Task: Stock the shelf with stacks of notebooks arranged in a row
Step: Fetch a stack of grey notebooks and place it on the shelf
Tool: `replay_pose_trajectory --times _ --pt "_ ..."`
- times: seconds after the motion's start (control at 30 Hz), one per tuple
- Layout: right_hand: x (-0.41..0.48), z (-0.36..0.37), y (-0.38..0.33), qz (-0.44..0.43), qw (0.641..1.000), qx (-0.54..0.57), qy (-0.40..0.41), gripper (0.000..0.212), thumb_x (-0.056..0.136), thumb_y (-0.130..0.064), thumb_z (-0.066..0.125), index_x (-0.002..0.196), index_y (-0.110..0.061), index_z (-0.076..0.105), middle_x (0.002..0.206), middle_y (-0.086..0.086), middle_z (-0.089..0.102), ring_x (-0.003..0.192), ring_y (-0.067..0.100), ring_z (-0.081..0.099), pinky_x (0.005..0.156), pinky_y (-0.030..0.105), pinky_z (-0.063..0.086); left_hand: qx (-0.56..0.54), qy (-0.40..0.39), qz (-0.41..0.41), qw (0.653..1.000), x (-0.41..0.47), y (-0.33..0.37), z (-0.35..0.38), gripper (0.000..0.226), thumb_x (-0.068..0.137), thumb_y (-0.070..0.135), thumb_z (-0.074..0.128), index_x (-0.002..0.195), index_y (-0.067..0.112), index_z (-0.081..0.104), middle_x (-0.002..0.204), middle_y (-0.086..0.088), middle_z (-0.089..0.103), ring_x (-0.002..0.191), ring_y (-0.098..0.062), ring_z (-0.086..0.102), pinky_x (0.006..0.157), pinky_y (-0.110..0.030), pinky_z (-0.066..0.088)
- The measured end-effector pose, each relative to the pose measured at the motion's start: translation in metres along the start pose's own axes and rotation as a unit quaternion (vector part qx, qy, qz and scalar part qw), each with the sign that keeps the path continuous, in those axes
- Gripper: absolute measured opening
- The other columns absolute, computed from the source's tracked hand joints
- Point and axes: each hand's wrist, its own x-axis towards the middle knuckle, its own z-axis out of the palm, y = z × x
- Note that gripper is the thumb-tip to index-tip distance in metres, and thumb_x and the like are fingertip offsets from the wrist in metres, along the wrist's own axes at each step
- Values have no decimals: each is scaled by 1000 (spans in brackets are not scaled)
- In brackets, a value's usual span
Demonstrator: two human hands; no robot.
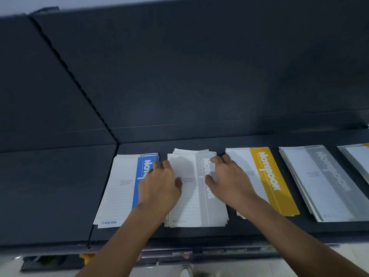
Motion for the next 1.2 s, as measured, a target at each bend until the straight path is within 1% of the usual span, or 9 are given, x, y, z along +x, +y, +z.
replay_pose_trajectory --times 0.17,0.33,0.53,0.63,0.73,0.83,0.9,1.0,1.2 --pt "-8 11 -11 -35 999 11 -3 45 99 -33 52 141 -16 48 134 3 45 121 22 52 87 35 51 -31 12 -14 999 -11 -15 0 32 97 42 51 114 15 49 112 -5 52 91 -30 60 69 -38 46" --pt "-8 22 -43 -91 996 -4 -12 43 101 -34 48 140 -16 49 134 2 45 122 21 51 88 38 54 -52 21 -34 998 -20 -38 -5 37 97 41 50 125 16 49 117 -4 53 92 -31 62 73 -40 51" --pt "1 42 -94 -149 988 27 -18 38 100 -29 50 135 -16 54 127 3 47 114 22 55 85 36 51 -66 59 -64 994 -29 -83 -13 35 97 42 53 121 17 54 114 -1 56 89 -29 63 75 -42 55" --pt "2 54 -130 -195 979 19 -47 38 101 -30 49 136 -17 53 130 2 47 114 23 55 87 37 52 -73 79 -95 990 -38 -117 -18 34 96 42 53 121 19 56 116 1 58 86 -27 64 74 -42 55" --pt "5 63 -175 -244 968 10 -65 38 101 -32 48 137 -18 51 131 1 46 114 24 56 87 41 52 -65 93 -133 985 -47 -157 -26 29 96 40 54 114 17 57 108 -1 57 80 -30 60 69 -40 53" --pt "2 73 -226 -284 956 6 -75 33 100 -32 49 130 -18 53 124 1 47 107 25 58 80 40 51 -67 93 -172 978 -61 -204 -36 32 94 40 55 116 17 57 113 -3 56 90 -35 63 75 -45 55" --pt "0 80 -263 -311 946 -7 -86 31 100 -33 50 128 -19 53 122 1 47 105 26 58 79 38 50 -69 95 -193 974 -70 -240 -44 37 94 45 53 122 21 55 119 0 55 97 -34 63 80 -46 55" --pt "-5 93 -322 -347 933 -17 -96 31 101 -35 49 129 -21 53 123 -2 47 101 25 60 78 37 50 -80 110 -222 966 -85 -302 -56 39 94 47 51 125 24 53 124 3 54 100 -31 63 81 -44 54" --pt "-22 140 -441 -382 917 -12 -118 32 102 -38 49 130 -25 53 124 -8 48 98 17 61 78 38 53 -105 150 -253 950 -117 -438 -69 37 95 48 48 123 25 53 120 4 57 98 -25 63 79 -43 56"
